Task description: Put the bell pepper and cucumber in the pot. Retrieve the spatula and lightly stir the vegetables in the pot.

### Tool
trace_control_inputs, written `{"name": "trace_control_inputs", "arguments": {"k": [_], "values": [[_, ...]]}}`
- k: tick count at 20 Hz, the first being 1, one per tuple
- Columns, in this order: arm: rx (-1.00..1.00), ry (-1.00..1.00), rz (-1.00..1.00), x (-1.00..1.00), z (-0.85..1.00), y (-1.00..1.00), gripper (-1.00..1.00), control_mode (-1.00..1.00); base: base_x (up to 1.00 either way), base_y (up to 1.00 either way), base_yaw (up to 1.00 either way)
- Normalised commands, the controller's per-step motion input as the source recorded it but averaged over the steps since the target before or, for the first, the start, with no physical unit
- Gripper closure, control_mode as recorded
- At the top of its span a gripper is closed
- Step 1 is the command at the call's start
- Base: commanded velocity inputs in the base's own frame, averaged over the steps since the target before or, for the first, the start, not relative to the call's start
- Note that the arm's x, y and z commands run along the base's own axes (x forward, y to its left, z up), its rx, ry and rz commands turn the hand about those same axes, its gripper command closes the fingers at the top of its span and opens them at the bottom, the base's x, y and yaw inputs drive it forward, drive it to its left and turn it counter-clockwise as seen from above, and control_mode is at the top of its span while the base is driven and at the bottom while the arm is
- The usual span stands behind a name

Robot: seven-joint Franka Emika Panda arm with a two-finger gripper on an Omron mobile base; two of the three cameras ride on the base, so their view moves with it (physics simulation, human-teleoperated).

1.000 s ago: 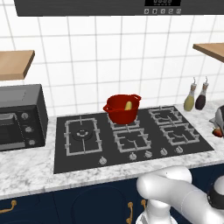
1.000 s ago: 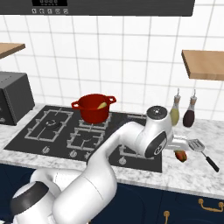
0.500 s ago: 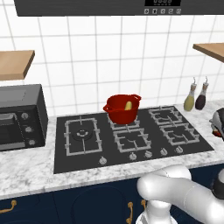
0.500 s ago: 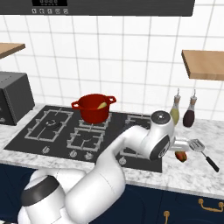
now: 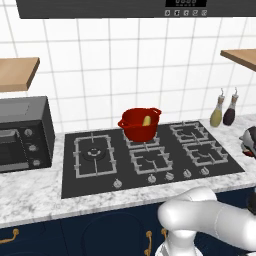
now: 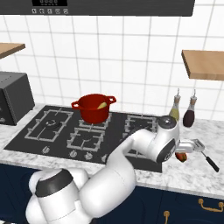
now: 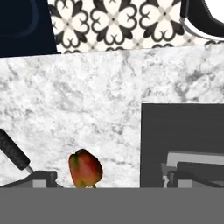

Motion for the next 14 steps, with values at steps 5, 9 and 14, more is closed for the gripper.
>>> {"name": "trace_control_inputs", "arguments": {"k": [5, 9, 14], "values": [[0.0, 0.0, 0.02, 0.23, -0.15, -0.17, -1.0, -1.0, 0.0, 0.0, 0.0], [0.0, 0.0, 0.02, 0.27, -0.1, -0.15, -1.0, -1.0, 0.0, 0.0, 0.0], [0.0, 0.0, 0.02, 0.24, -0.09, -0.13, -1.0, -1.0, 0.0, 0.0, 0.0]]}}
